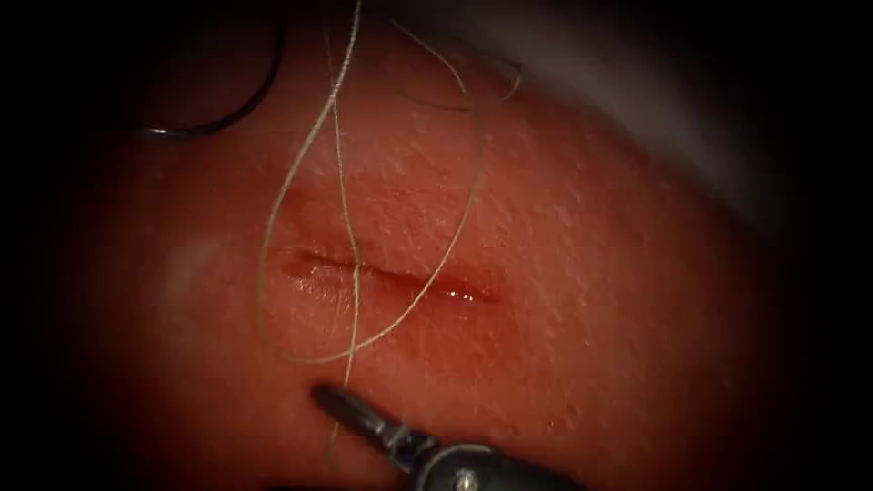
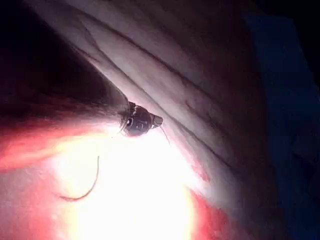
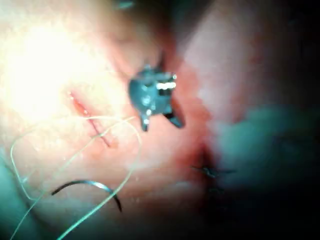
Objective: Wound Closure
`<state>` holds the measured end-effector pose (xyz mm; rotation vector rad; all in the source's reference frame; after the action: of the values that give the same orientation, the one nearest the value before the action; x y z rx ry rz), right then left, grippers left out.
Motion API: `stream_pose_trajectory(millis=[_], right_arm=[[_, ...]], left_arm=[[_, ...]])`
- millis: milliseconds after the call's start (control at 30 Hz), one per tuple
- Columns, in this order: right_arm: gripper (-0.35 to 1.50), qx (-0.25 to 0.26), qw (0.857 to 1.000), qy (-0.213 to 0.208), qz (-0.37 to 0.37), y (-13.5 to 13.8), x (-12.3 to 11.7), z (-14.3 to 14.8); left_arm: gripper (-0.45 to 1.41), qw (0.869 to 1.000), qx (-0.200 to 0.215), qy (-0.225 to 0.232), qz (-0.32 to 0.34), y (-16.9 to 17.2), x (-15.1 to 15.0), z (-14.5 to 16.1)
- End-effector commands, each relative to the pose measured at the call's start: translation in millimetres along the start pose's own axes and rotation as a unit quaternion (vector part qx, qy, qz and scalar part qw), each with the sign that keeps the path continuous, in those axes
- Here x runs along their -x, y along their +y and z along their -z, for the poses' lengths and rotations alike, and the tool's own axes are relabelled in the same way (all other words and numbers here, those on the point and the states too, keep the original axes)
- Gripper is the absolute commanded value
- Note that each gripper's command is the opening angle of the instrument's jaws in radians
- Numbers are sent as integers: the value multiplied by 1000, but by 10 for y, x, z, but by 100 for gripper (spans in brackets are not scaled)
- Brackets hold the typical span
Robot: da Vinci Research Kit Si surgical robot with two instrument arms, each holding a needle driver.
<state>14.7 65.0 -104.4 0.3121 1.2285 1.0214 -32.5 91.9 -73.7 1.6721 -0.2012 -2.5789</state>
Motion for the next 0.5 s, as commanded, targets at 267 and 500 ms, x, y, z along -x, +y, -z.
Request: stream_pose_trajectory(millis=[267,500], right_arm=[[121,-79,996,-23,19,-10,-56,45],[79,-89,995,-25,39,17,-96,64]], left_arm=[[-35,988,30,144,40,88,-57,40],[-35,970,44,225,81,138,-92,69]])
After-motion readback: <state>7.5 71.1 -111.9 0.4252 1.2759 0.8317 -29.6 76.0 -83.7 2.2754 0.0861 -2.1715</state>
